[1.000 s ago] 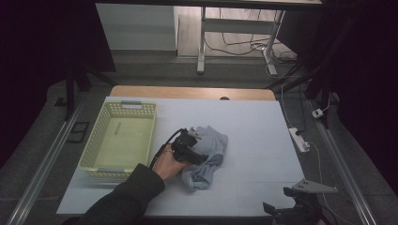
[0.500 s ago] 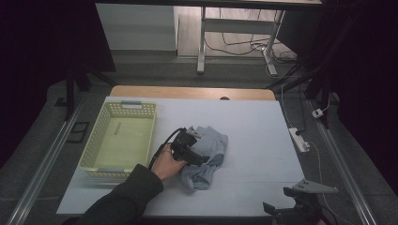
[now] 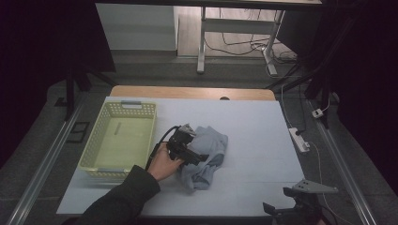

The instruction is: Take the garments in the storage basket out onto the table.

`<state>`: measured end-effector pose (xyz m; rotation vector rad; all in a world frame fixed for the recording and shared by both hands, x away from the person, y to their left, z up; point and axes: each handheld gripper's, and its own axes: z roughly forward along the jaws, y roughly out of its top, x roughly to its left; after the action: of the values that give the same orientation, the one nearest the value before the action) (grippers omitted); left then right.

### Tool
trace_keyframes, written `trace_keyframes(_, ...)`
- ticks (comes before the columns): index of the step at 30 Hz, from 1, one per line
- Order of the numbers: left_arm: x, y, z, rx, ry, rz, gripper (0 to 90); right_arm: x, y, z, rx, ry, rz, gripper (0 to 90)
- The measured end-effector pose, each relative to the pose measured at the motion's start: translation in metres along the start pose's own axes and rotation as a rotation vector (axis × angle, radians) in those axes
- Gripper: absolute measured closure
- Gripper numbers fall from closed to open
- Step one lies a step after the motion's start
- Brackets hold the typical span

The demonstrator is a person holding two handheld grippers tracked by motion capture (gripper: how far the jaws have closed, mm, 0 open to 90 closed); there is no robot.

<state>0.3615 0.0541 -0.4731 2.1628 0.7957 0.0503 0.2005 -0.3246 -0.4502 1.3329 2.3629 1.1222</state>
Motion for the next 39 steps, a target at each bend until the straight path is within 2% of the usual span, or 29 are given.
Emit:
trace_keyframes(14, 0.000, -0.002, -0.024, -0.059, -0.032, 0.000, 0.0, 0.000, 0.000, 0.000, 0.001, 0.004, -0.005, 0.4)
trace_keyframes(32, -0.005, -0.013, -0.050, -0.075, -0.045, 0.015, 0.0, 0.001, 0.000, 0.000, 0.001, 0.011, -0.008, 0.3)
trace_keyframes(39, -0.005, -0.021, -0.062, -0.087, -0.048, -0.003, 0.0, 0.001, 0.000, 0.000, 0.002, 0.012, -0.007, 0.3)
